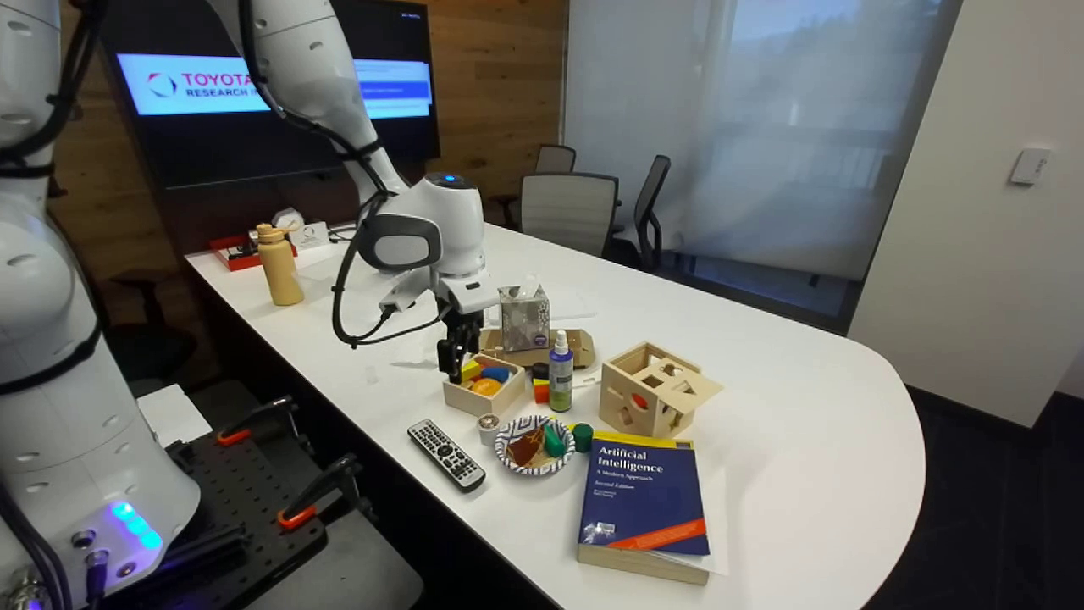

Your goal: Press a button on the remote control.

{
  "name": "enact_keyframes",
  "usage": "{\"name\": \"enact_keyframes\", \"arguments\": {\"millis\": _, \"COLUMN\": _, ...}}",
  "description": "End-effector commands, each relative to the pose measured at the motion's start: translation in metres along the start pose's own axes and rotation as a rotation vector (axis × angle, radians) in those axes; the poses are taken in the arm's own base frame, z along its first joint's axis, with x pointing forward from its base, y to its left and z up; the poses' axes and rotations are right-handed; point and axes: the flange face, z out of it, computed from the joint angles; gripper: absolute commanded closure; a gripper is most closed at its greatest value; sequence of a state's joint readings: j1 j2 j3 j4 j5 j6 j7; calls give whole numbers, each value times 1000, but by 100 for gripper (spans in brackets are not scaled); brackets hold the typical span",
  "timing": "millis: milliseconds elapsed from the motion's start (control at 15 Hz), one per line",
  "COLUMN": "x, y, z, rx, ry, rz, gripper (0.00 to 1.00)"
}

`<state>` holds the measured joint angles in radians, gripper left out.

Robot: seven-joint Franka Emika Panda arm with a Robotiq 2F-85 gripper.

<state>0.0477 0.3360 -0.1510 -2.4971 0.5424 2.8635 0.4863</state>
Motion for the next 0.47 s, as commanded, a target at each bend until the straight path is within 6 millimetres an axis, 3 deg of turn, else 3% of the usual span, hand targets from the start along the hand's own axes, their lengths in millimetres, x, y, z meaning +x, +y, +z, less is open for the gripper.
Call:
{"name": "enact_keyframes", "arguments": {"millis": 0, "x": -3, "y": -1, "z": -25, "rx": 3, "ry": 6, "rz": -6, "gripper": 0}}
{"name": "enact_keyframes", "arguments": {"millis": 400, "x": 1, "y": -8, "z": -35, "rx": -21, "ry": 19, "rz": -57, "gripper": 0}}
